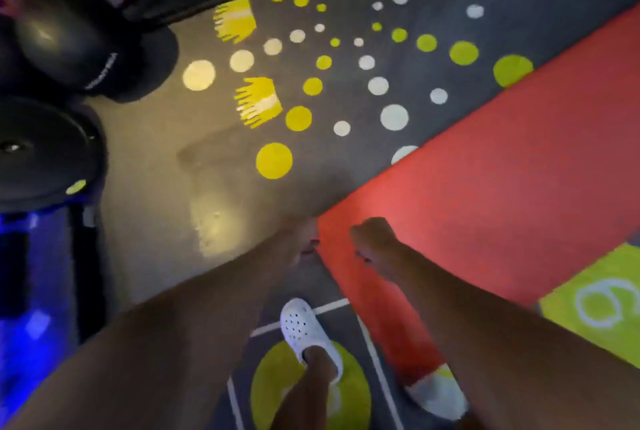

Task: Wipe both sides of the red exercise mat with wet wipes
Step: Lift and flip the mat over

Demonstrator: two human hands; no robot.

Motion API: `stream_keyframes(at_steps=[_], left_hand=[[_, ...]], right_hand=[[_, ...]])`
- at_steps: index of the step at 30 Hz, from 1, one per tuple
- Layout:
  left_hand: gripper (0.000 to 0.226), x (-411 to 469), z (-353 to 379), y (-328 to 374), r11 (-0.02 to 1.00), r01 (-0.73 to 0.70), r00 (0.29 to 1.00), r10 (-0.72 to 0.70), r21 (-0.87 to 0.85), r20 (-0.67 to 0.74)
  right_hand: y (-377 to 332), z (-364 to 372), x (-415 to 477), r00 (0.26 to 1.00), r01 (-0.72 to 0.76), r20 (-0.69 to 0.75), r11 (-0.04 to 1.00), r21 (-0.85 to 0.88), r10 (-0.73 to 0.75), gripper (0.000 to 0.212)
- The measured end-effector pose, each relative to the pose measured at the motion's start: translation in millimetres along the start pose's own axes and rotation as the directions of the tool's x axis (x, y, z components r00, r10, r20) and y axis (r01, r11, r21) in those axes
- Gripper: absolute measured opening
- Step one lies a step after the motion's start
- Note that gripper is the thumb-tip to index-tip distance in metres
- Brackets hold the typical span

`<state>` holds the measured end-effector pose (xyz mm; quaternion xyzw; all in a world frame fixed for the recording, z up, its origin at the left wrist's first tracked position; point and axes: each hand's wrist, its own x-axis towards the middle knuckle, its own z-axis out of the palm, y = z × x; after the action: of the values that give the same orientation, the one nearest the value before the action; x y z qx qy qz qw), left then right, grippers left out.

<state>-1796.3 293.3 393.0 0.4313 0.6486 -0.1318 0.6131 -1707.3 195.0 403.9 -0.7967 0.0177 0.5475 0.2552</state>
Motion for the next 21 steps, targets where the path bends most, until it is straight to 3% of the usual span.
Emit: stream_keyframes(at_steps=[4, 7, 10, 14, 19, 21], left_hand=[[0.023, 33, -3, -18, 0.994, 0.003, 0.997, -0.012, 0.113, 0.082], [0.019, 48, -3, -37, 0.977, 0.028, 0.988, -0.060, 0.212, 0.142], [0.023, 67, -8, -57, 0.973, 0.029, 0.987, -0.065, 0.228, 0.150], [0.029, 112, 6, -88, 0.980, 0.031, 0.982, -0.067, 0.197, 0.176], [0.006, 208, 35, -133, 0.978, 0.033, 0.983, -0.069, 0.204, 0.172], [0.020, 256, 44, -148, 0.985, 0.069, 0.982, -0.096, 0.161, 0.165]], right_hand=[[20, 7, 4, 0.996, -0.072, -0.022, 0.946, 0.315, 0.084, 0.022], [59, 18, 5, 0.979, -0.078, -0.118, 0.836, 0.543, 0.168, 0.022], [100, 37, 13, 0.950, -0.136, -0.109, 0.702, 0.699, 0.293, 0.018], [160, 80, 48, 0.920, -0.159, -0.032, 0.448, 0.880, 0.391, 0.015], [232, 150, 143, 0.914, -0.091, 0.045, 0.096, 0.991, 0.403, 0.007], [254, 176, 183, 0.920, -0.031, 0.058, -0.075, 0.997, 0.387, 0.010]])
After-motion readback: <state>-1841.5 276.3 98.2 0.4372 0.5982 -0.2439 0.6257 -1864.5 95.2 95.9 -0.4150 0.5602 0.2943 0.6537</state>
